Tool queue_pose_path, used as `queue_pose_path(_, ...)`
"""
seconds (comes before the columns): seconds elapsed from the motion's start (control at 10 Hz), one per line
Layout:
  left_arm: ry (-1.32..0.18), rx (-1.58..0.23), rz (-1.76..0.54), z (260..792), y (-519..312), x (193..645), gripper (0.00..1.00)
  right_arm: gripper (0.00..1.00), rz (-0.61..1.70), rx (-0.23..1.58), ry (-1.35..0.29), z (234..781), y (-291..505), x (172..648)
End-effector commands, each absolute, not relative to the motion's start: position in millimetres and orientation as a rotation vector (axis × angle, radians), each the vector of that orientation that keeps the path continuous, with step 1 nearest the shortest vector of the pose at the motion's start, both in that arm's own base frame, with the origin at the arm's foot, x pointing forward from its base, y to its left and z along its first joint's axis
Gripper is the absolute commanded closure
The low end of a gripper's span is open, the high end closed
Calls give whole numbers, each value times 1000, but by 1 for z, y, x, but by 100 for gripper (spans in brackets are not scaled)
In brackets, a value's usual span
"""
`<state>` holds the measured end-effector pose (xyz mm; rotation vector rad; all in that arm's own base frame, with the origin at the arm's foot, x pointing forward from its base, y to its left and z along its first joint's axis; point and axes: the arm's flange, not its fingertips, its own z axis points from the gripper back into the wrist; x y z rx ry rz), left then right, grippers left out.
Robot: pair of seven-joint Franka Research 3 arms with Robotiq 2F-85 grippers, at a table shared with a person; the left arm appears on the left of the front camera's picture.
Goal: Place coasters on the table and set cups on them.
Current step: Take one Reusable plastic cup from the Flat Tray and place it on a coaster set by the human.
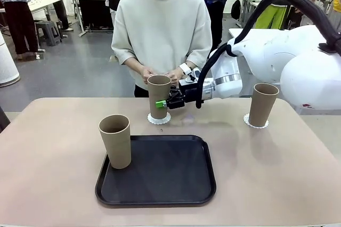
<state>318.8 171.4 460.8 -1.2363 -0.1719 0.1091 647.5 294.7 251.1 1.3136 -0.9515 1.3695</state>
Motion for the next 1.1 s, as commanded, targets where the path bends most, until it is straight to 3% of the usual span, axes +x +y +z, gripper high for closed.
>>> queue_pose_path(0.0, -183, -1248, 103, 463, 172, 318, 0, 16, 1375, 1296, -920, 249, 302, 657)
queue_pose_path(1.0, -183, -1248, 103, 463, 172, 318, 0, 16, 1362, 1278, -888, 240, 303, 666)
